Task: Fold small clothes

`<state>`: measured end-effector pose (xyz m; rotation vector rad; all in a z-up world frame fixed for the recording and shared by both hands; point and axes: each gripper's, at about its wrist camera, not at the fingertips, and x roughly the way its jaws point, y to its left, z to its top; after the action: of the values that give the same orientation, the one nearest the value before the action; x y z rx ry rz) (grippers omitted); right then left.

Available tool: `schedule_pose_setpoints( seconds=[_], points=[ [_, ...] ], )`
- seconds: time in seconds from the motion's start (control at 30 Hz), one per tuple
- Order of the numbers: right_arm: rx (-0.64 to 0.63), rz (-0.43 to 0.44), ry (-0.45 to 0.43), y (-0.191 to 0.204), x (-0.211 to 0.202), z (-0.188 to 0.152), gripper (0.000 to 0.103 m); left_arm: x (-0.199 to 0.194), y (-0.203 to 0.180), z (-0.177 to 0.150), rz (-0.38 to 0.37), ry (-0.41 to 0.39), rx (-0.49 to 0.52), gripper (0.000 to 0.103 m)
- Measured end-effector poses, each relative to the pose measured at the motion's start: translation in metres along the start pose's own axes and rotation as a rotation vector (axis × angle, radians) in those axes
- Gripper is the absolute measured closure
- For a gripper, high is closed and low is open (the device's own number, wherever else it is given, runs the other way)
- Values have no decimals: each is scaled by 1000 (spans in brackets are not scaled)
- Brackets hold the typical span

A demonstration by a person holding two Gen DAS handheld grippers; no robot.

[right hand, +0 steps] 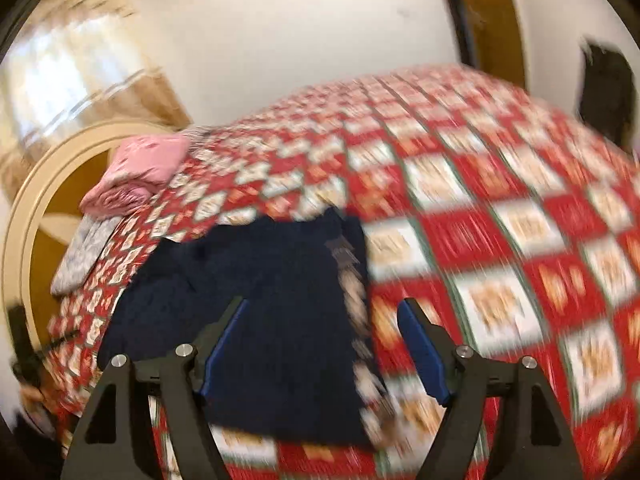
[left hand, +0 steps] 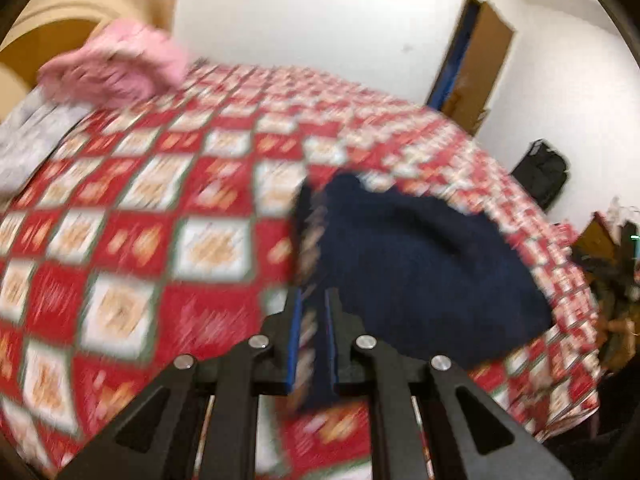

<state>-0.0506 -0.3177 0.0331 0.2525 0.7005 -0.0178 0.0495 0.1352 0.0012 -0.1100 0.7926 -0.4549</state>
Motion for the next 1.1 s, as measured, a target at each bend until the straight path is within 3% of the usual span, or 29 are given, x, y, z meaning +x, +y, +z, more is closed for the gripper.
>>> schedule_pose_setpoints(
  seconds=[0.13,0.27,0.43,0.5,0.53,0.57,0.67,0.77,0.83,0.93,1.0,1.1],
  points=[
    [-87,7,88,48,72,27,31,61,-41,36,25,47,25,91],
    [-98,-53,197,67,152,37,61,120,-57,50,42,99,-9,91],
    [-60,-139,272,53,213,32,64,162,-37,44,136,138,-91,91],
    [-81,-208,219,46,208,33,84,168,-17,34,117,155,-169,90],
    [-43,-265,200,34,206,37,99,163,-8,29,82,120,-192,91],
    [34,-279,182,16,204,41,103,161,-4,26,77,114,-197,96],
    [208,-204,158,-32,202,45,103,153,5,18,50,83,-221,97],
    [91,-264,155,-15,201,46,103,150,10,12,18,43,-257,97],
    [122,-280,119,-11,190,47,103,148,5,11,29,31,-248,97],
    [129,-165,131,8,178,46,99,147,3,11,33,25,-234,97],
    [62,-63,176,34,180,45,99,149,6,11,20,25,-245,97],
    [-40,4,233,71,189,40,93,149,5,10,19,23,-239,97]
  ],
)
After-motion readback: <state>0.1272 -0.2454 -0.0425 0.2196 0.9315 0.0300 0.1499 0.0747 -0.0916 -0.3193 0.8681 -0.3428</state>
